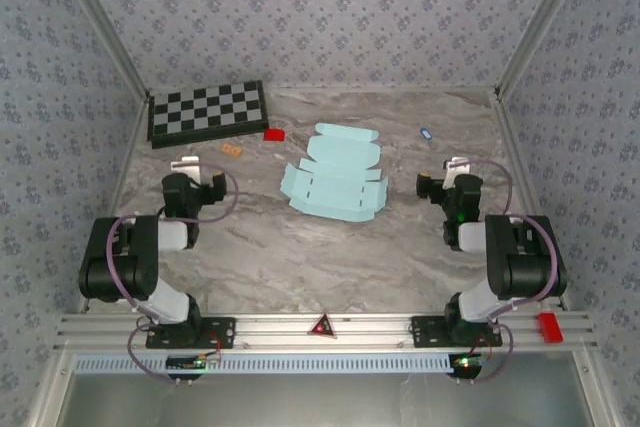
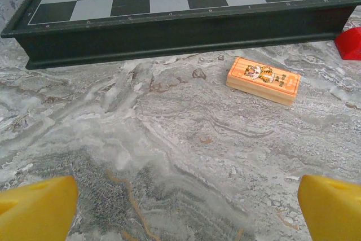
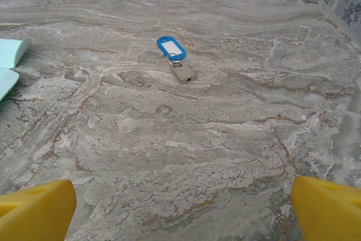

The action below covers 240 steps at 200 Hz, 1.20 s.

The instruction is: Fold the paper box

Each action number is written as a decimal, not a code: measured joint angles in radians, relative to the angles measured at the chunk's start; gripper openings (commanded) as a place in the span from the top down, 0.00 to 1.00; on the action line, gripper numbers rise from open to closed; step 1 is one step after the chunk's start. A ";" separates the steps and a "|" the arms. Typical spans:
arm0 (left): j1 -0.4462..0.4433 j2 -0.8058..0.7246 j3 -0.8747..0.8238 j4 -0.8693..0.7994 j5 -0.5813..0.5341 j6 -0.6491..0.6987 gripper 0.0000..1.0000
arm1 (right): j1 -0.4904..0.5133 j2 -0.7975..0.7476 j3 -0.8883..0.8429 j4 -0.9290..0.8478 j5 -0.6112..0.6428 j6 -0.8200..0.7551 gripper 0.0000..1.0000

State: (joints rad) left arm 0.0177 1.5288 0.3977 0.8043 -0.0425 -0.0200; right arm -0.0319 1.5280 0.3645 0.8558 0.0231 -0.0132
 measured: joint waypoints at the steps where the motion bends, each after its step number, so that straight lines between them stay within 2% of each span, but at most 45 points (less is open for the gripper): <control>1: 0.000 0.000 0.000 0.000 0.000 0.000 0.00 | 0.000 0.000 0.000 0.000 0.000 0.000 0.01; 208: 0.000 -0.001 0.000 -0.003 0.004 0.000 0.00 | 0.000 0.000 0.000 0.000 0.008 0.000 0.00; 240: -0.018 -0.098 0.032 -0.176 -0.008 -0.004 0.01 | 0.002 -0.064 0.001 -0.058 0.050 0.002 0.01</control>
State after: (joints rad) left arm -0.0002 1.4307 0.4301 0.6281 -0.0505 -0.0238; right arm -0.0296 1.4635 0.3653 0.7982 0.0731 -0.0113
